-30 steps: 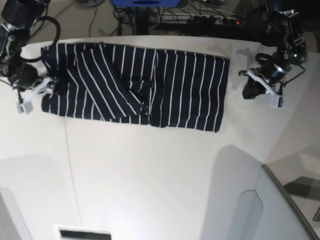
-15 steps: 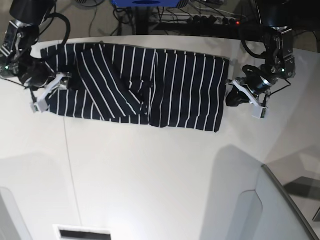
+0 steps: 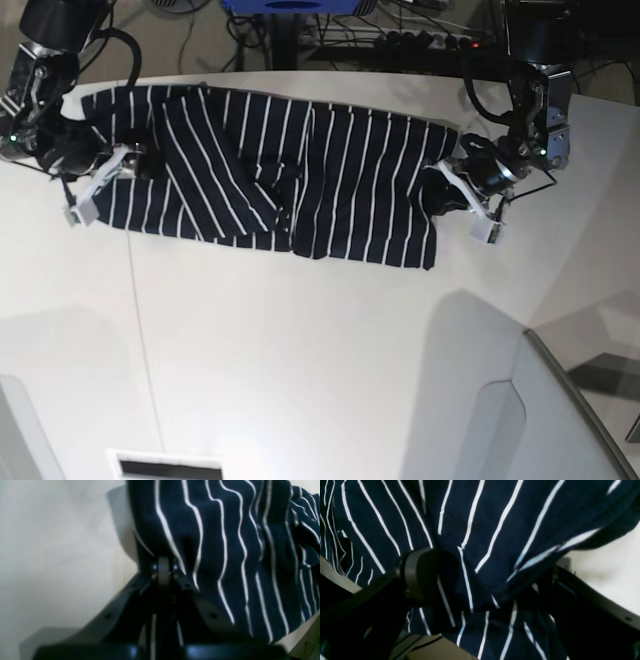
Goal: Layout the t-shirt on the table in an organized manner, then fold the t-shirt properly
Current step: 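Grasp both ends of the folded shirt with both grippers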
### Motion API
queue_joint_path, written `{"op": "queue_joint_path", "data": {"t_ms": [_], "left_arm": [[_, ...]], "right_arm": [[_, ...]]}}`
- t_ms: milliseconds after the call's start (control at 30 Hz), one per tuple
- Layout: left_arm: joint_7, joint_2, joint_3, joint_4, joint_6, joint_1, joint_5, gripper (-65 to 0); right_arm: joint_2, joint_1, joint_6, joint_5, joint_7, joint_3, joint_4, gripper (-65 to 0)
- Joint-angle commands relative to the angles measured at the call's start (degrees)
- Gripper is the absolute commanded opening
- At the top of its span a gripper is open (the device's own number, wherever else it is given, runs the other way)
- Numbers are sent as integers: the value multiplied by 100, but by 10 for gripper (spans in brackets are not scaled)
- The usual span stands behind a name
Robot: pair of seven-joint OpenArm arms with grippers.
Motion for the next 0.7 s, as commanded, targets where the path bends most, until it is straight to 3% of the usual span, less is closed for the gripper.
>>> {"op": "queue_joint_path", "data": {"t_ms": [0,67,233,367,600,667], "left_arm": [[-121,-2,-35,65,-73,-72,-98,-650],[-121,-2,-53,83,-73,-63,-115,-650],[-121,-55,-62,100,-73,-46,-115,-650],[-121,-116,-62,100,-73,-81,-89,-650],[-130,-143,-71,-49,-73,-213,-80,-650],[-130,-143,-9,-260,-73,-310,-80,-650]], "right_arm": [[23,58,-36,-71,-60,4,-39,-156],[32,84,-36,-71,-60,13,-171,-183],[40,110,-36,-71,55,13,-338,-441],[76,172,-36,-71,134,48,-532,-564],[76,207,-36,-89,134,13,-488,-585],[76,207,-36,-106,107,4,-373,-623]]}}
